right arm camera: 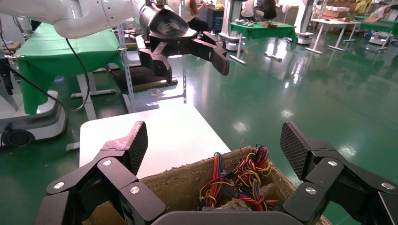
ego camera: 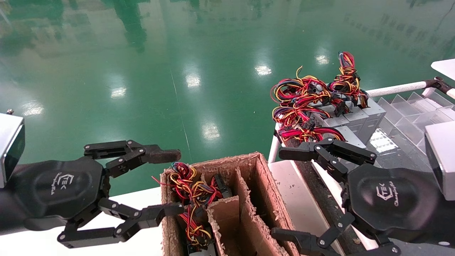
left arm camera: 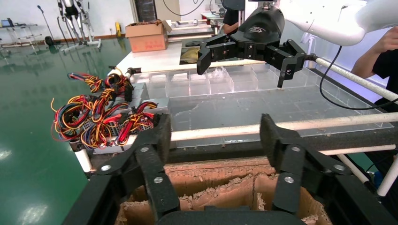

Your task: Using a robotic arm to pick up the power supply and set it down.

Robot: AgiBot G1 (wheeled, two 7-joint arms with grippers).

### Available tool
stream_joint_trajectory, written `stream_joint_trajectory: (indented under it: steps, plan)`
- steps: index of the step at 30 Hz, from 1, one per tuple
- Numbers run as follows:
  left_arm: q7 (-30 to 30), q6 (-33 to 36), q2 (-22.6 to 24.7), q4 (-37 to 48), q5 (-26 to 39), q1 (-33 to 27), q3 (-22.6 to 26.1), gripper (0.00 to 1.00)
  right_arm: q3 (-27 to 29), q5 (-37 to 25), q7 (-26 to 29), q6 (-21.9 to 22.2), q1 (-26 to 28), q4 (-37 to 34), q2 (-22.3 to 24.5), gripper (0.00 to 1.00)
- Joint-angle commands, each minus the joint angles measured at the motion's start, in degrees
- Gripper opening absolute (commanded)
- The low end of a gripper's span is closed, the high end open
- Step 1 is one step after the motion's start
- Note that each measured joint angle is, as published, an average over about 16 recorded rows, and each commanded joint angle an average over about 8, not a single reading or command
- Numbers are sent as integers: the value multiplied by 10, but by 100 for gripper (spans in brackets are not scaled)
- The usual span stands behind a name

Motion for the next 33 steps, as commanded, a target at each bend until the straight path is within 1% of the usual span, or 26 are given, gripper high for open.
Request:
stream_joint_trajectory:
  steps: [1,23,24,31,32,33]
  plan:
    - [0,0,0,0,0,0,0,0,0,0,0,0,0,0,0,100]
    - [0,0,0,0,0,0,0,0,0,0,0,0,0,0,0,100]
    - [0,0,0,0,0,0,0,10,0,0,0,0,0,0,0,100]
    - [0,0,0,0,0,0,0,97,0,0,0,0,0,0,0,100]
    - [0,0,0,0,0,0,0,100,0,0,0,0,0,0,0,100]
    - [0,0,0,0,0,0,0,100,0,0,0,0,0,0,0,100]
